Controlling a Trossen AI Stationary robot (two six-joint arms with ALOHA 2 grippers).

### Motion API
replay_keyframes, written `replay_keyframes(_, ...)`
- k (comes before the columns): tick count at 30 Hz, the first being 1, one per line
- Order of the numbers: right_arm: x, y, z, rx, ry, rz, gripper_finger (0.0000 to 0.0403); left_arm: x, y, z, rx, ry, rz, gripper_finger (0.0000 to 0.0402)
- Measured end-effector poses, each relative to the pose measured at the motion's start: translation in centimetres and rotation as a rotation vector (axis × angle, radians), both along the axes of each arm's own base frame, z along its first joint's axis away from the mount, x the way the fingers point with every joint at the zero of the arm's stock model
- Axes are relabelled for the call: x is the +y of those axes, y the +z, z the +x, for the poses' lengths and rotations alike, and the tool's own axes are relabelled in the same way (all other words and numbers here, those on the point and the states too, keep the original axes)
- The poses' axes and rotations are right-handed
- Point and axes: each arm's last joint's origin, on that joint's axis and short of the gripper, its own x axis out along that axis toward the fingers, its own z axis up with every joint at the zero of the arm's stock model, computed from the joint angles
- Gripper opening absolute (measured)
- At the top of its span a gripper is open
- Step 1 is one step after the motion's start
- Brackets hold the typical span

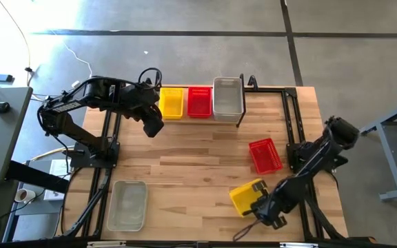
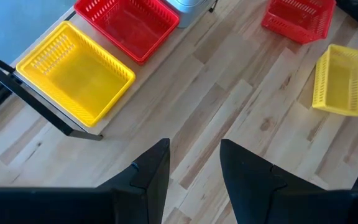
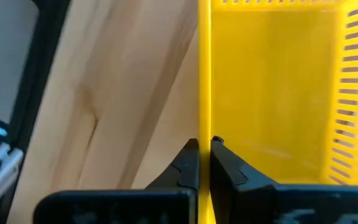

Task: Stack baskets on shelf by color
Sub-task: Stack the yellow basket on top of the yellow baskets on the shelf

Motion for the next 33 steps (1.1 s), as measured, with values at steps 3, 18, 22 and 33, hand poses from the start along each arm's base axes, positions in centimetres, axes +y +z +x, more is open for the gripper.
replay_keyframes(3,-0.6,1.1,1.5,-0.029,-0.002,0.018,0.0002,0.0,0.0,0.0,-0.001,-0.001,-0.004,0.0131)
replay_keyframes(18,-7.2,8.0,9.2,-0.213,-0.056,-0.016,0.0000,-0.1,0.0,0.1,-0.023,0.019,-0.070,0.0131)
replay_keyframes(22,-9.3,10.2,10.8,-0.293,-0.068,-0.018,0.0000,-0.1,0.0,0.1,-0.009,-0.045,-0.035,0.0131)
replay_keyframes(33,-14.5,14.5,13.2,-0.483,-0.096,-0.216,0.0000,-0.1,0.0,0.1,-0.039,0.061,-0.085,0.0131)
